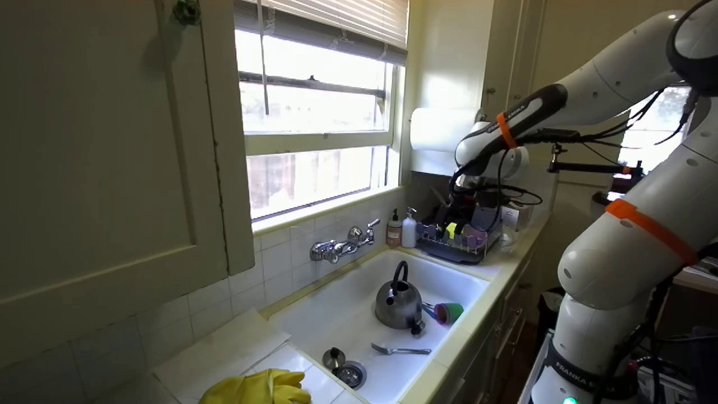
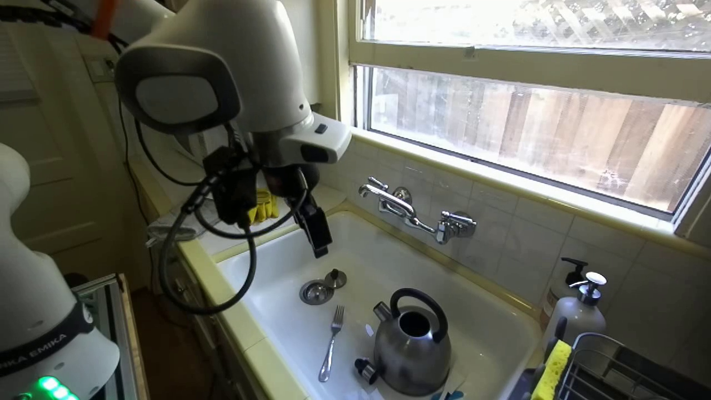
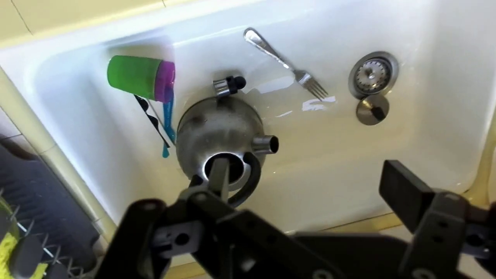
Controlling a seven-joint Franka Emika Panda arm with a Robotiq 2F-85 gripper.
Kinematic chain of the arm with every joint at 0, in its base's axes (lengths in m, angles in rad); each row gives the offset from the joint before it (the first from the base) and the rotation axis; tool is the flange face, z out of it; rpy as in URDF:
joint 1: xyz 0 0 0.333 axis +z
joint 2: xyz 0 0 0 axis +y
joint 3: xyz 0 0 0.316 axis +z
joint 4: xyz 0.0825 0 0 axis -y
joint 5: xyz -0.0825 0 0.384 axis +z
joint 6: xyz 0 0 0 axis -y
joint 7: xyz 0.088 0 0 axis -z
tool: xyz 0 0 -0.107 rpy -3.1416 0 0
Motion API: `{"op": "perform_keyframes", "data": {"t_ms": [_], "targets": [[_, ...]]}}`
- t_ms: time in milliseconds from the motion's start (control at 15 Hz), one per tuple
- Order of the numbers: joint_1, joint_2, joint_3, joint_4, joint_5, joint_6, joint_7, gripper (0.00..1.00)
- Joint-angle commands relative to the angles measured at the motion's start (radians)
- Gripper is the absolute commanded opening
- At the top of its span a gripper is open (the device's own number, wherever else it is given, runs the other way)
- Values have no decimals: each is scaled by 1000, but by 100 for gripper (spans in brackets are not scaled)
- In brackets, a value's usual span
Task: Put the metal cap back on the kettle
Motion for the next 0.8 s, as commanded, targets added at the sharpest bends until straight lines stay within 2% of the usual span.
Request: {"op": "perform_keyframes", "data": {"t_ms": [0, 200, 267, 467, 733], "targets": [[13, 168, 5, -22, 98, 215, 65, 100], [67, 277, -17, -39, 255, 358, 52, 100], [104, 319, -39, -36, 315, 382, 39, 100], [174, 425, -57, 3, 502, 380, -26, 100], [198, 556, -31, 69, 729, 380, -117, 100]]}}
